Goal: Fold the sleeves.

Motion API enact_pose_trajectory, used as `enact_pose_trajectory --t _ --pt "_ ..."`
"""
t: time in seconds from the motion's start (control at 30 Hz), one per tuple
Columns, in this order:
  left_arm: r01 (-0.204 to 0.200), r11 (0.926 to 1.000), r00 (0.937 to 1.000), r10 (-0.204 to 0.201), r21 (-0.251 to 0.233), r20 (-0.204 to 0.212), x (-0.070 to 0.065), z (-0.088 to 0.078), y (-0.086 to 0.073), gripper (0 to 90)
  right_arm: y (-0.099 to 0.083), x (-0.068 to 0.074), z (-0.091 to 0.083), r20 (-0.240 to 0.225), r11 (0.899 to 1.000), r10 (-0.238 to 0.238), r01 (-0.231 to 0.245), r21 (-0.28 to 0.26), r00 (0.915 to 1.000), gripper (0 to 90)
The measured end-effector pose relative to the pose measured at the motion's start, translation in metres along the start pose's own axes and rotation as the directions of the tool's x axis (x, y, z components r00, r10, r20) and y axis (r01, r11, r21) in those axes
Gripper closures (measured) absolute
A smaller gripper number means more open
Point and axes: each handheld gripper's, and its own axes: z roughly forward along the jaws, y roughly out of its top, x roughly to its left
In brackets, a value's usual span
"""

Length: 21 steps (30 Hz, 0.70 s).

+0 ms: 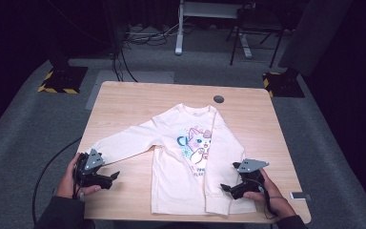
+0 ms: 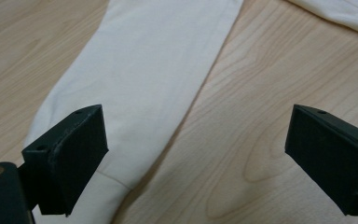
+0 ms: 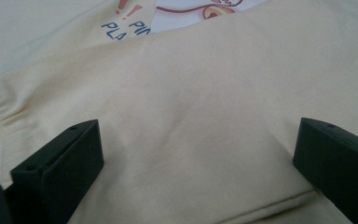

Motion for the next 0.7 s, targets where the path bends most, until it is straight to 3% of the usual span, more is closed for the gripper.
enact_pose_trajectory --t 0.4,0.5,0.7 --pt "0.017 0.9998 0.9992 -0.017 0.012 -0.037 0.024 0.005 0.000 8.1 0.000 0.000 0.000 0.000 1.000 0.001 -0.001 0.000 1.0000 1.0" --pt "0.046 0.9989 0.9981 -0.046 0.008 -0.040 0.033 0.007 -0.001 8.3 0.000 0.000 0.000 -0.001 1.000 0.001 -0.001 0.000 1.0000 1.0" --pt "0.064 0.9973 0.9940 -0.061 0.036 -0.091 0.043 0.012 -0.001 8.7 0.000 0.000 0.000 -0.001 1.000 0.001 -0.001 0.000 1.0000 1.0"
